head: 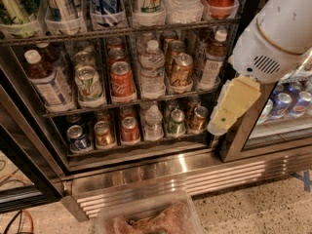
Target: Pick pepsi can from top shelf of fridge
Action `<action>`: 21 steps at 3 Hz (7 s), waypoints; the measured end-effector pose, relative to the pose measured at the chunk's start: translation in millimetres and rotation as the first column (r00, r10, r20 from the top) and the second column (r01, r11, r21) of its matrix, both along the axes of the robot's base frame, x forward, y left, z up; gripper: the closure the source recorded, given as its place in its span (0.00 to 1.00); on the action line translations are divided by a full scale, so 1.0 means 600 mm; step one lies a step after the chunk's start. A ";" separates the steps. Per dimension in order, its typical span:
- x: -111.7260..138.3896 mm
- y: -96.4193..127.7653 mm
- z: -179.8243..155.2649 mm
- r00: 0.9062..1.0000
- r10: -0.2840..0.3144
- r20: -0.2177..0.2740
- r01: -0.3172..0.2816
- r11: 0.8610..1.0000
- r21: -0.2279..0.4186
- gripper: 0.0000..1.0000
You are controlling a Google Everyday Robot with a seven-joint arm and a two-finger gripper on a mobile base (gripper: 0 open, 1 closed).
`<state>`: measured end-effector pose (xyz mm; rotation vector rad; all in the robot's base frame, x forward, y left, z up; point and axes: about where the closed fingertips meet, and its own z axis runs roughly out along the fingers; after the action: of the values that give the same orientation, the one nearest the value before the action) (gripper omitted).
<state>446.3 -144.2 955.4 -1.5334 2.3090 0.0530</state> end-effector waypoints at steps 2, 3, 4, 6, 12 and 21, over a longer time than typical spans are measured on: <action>0.008 0.039 0.000 1.000 -0.013 -0.027 0.015 0.997 0.074 0.00; 0.007 0.049 -0.003 0.998 -0.059 0.007 0.058 0.991 0.121 0.00; 0.006 0.094 -0.016 0.983 -0.184 0.030 0.172 0.958 0.231 0.00; 0.051 0.155 -0.020 0.947 -0.321 0.027 0.274 0.849 0.452 0.00; 0.157 0.313 0.051 0.877 -0.381 0.293 0.150 0.796 0.586 0.00; 0.230 0.439 0.158 0.834 -0.466 0.295 0.007 0.543 0.839 0.30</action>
Offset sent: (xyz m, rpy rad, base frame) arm 0.0046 0.0207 -0.0003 0.0637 0.0230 -0.0115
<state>584.6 119.1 1050.1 -0.6081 1.6400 0.5243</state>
